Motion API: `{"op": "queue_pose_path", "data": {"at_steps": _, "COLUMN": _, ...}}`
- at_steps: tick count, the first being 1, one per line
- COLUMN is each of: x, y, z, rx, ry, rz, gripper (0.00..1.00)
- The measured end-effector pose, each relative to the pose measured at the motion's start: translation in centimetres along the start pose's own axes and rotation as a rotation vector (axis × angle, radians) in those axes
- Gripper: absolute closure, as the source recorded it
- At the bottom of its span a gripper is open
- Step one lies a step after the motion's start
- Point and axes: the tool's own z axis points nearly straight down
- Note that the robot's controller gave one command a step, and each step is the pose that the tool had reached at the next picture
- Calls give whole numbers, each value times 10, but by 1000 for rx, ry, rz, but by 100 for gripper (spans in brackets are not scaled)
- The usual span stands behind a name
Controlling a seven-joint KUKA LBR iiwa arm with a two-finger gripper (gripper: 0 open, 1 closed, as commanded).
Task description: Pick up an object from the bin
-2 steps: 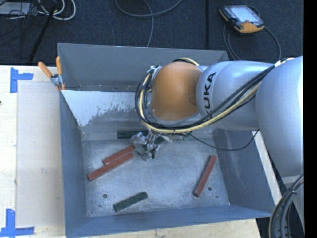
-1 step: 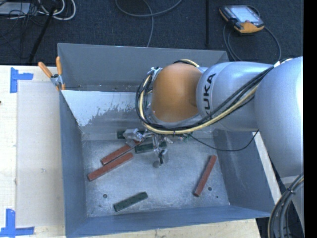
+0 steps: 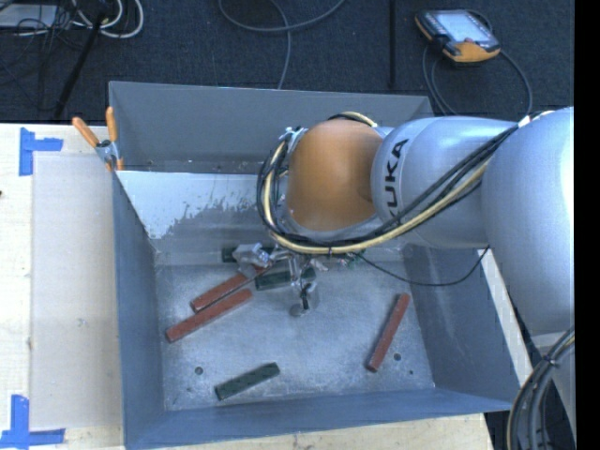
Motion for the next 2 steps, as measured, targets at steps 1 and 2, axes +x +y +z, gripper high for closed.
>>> {"op": "queue_pose_path", "data": {"at_steps": 1, "x": 6, "y": -2, "z": -19, "rx": -4, "ry": 4, "rz": -98, "gripper": 0}}
{"op": "queue_pose_path", "data": {"at_steps": 2, "x": 28, "y": -18, "z": -20, "rx": 0, "ry": 0, "rz": -68, "gripper": 0}}
